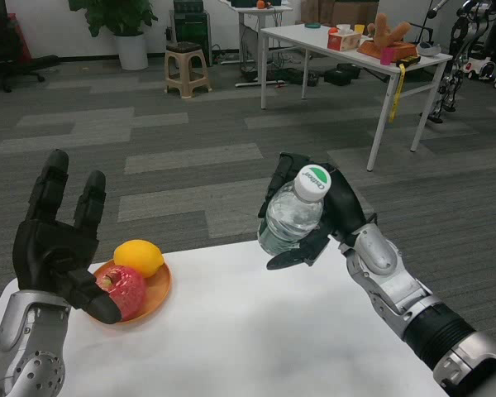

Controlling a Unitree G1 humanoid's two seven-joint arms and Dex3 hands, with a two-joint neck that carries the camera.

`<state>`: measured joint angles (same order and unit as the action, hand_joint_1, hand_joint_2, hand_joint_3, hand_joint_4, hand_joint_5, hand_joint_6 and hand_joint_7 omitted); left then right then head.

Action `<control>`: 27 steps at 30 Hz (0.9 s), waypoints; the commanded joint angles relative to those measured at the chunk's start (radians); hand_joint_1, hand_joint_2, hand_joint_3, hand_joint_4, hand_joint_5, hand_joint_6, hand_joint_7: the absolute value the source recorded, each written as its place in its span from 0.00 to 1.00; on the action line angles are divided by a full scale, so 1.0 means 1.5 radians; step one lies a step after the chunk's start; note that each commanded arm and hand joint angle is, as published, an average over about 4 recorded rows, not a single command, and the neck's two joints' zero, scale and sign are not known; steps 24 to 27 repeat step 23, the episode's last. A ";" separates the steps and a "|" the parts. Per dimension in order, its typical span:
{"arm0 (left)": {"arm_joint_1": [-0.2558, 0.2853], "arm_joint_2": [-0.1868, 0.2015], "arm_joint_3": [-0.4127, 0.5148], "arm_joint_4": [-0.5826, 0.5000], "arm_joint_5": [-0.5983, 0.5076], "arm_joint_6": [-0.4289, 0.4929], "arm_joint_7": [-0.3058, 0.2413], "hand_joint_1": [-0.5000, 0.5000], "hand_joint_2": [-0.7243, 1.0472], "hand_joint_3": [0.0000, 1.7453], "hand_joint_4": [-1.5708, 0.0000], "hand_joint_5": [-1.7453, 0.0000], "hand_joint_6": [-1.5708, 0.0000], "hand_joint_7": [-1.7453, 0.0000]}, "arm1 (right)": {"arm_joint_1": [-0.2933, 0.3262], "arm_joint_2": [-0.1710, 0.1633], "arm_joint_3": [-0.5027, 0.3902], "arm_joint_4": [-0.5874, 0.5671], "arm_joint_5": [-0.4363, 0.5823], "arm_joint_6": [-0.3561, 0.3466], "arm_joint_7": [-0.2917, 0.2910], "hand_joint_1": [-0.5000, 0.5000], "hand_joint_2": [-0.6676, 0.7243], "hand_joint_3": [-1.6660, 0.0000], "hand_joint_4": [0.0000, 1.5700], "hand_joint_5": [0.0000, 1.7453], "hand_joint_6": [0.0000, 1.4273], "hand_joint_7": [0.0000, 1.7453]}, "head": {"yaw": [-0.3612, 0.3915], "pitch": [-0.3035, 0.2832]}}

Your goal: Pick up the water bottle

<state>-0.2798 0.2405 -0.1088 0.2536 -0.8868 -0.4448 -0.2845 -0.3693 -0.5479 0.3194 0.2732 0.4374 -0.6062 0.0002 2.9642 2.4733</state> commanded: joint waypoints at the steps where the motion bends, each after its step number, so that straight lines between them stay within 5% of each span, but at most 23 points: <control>1: 0.001 0.004 0.002 -0.001 -0.001 -0.003 -0.002 0.00 0.00 0.00 1.00 1.00 1.00 1.00 | -0.017 0.000 -0.004 -0.005 0.011 -0.002 -0.008 0.88 0.27 0.57 0.87 0.67 0.72 0.80 | 0.000 0.005; 27: 0.001 0.004 0.002 -0.001 -0.001 -0.003 -0.002 0.01 0.00 0.05 1.00 1.00 1.00 1.00 | -0.013 0.002 -0.006 -0.006 0.010 -0.002 -0.008 0.88 0.27 0.57 0.87 0.67 0.72 0.80 | -0.001 0.001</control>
